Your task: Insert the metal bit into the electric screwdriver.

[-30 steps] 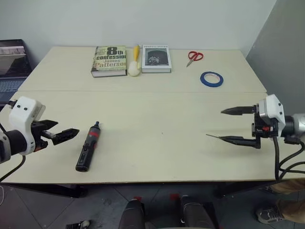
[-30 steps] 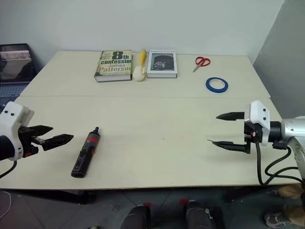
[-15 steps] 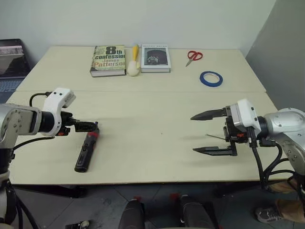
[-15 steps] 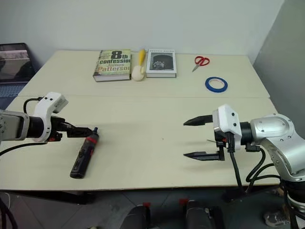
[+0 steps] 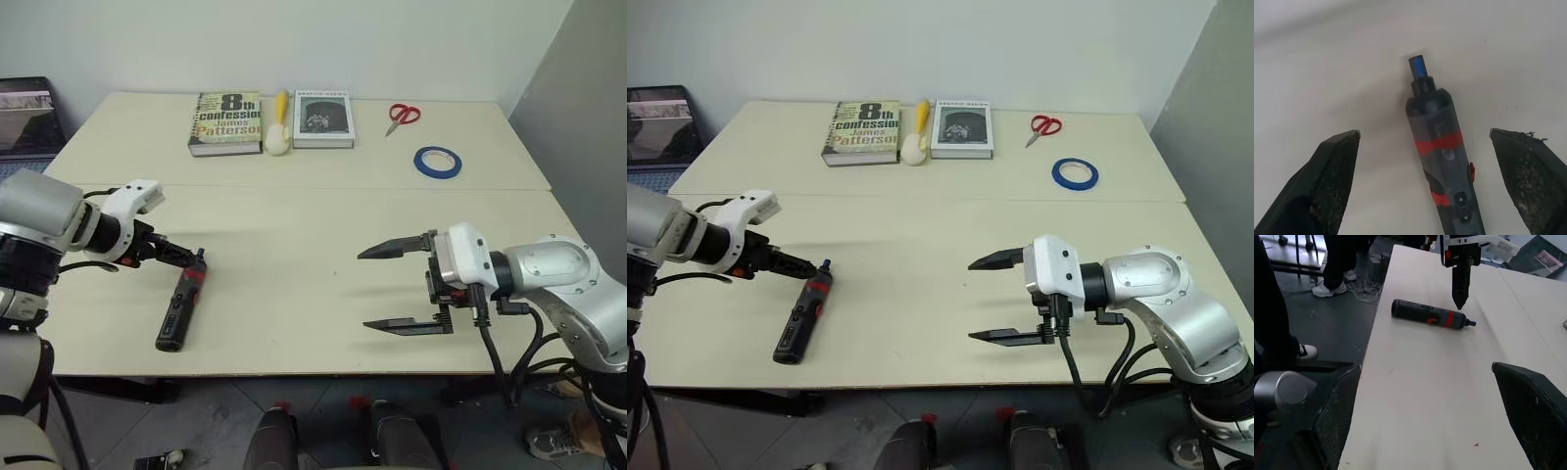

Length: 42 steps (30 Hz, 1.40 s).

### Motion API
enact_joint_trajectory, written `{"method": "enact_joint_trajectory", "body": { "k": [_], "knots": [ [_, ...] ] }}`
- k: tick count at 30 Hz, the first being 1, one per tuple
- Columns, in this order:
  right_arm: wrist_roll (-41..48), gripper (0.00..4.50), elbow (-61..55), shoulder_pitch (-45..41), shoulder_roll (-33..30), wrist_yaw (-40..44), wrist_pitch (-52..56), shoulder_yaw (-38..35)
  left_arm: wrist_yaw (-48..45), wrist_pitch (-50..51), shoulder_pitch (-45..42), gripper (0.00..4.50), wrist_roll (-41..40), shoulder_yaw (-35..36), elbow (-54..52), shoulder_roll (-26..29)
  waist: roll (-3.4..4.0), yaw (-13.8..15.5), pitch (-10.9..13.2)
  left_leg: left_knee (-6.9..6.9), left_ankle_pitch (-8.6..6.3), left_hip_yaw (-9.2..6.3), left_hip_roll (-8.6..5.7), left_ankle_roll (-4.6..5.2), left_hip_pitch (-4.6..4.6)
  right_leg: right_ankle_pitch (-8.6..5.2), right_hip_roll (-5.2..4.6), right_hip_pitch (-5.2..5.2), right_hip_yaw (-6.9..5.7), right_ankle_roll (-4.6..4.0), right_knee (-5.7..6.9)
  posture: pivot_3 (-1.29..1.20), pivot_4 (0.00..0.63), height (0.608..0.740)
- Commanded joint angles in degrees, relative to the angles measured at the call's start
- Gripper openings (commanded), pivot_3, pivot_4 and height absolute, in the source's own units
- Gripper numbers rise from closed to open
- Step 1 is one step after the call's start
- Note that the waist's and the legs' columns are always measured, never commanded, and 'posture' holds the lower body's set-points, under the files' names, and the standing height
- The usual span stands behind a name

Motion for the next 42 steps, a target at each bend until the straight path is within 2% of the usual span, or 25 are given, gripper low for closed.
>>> {"method": "enact_joint_trajectory", "body": {
  "k": [1,5,16,29,42],
  "knots": [
    [-0.7,4.5,-1.3,-0.1,0.2,-0.5,-1.3,-0.3,-1.3,2.1,-2.1,4.44,1.0,-0.6,0.3,-0.6,0.0,0.0,0.0,0.0,0.0,0.0,0.0,0.0,-0.01,0.01,0.0,-0.01,0.0,0.01,0.0,0.0,0.15,0.74],
    [-0.8,4.5,-1.8,-0.1,0.5,-0.8,-1.0,-0.3,-1.4,2.9,-1.7,4.44,1.8,-1.5,0.3,-1.4,0.0,0.0,0.0,0.01,0.0,-0.02,0.0,0.0,0.01,0.11,0.0,-0.02,0.0,0.19,0.06,0.0,0.15,0.74],
    [0.5,4.5,-3.8,0.6,1.3,-2.3,0.9,-0.3,1.8,0.9,-4.6,4.44,6.2,-1.5,8.9,-6.8,-0.03,0.0,0.0,0.07,0.02,-0.08,-0.02,0.02,0.04,0.02,0.01,-0.14,-0.01,0.22,0.52,0.0,0.15,0.74],
    [-0.9,4.5,-4.4,0.3,1.3,-3.8,1.6,0.7,-4.8,-6.5,-10.7,4.44,13.2,-6.8,22.1,-11.8,-0.03,-0.1,0.0,0.06,0.02,-0.08,-0.03,0.02,0.02,-0.01,0.01,-0.18,-0.01,0.21,0.56,0.0,0.15,0.74],
    [-1.9,4.5,-6.1,2.5,0.1,-5.1,2.1,0.3,-8.4,-6.5,-9.2,4.44,17.4,-7.4,24.2,-13.3,-0.08,-0.1,0.0,0.06,0.02,-0.09,-0.03,0.02,0.0,-0.02,0.01,-0.2,-0.01,0.21,0.58,0.0,0.15,0.74]
  ]
}}
